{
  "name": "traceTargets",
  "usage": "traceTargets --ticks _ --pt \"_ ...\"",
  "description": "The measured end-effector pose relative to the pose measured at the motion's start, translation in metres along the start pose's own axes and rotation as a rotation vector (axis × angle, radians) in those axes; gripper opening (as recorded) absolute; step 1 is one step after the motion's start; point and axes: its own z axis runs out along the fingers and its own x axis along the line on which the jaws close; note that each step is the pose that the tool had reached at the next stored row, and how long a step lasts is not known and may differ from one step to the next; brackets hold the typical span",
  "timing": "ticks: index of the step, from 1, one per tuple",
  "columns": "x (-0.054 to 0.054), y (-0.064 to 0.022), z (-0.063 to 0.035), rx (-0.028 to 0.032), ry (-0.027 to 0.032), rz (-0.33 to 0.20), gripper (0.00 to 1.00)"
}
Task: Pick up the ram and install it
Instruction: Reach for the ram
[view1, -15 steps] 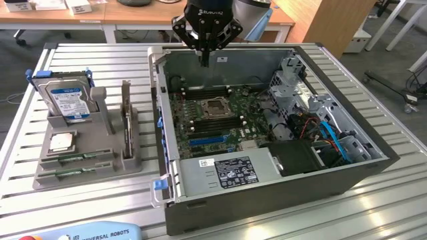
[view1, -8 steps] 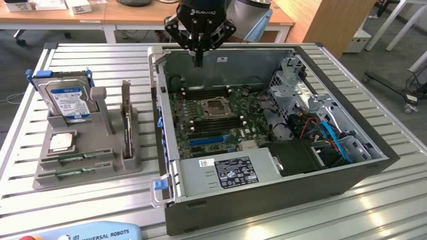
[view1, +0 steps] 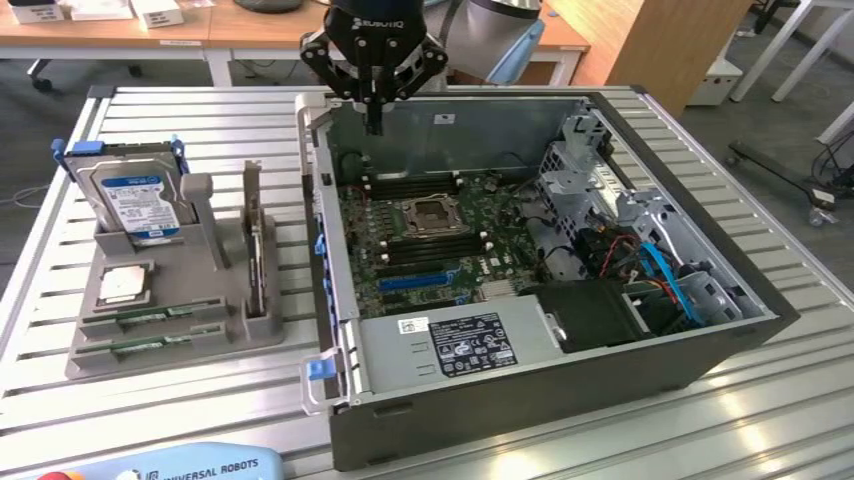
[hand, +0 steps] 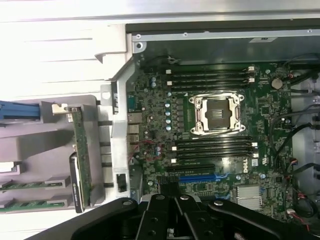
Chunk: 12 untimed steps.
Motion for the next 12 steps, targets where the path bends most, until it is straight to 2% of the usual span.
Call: traceTargets --ticks 12 --pt "0.028 -0.0021 -0.0001 0.0000 0.0000 0.000 0.10"
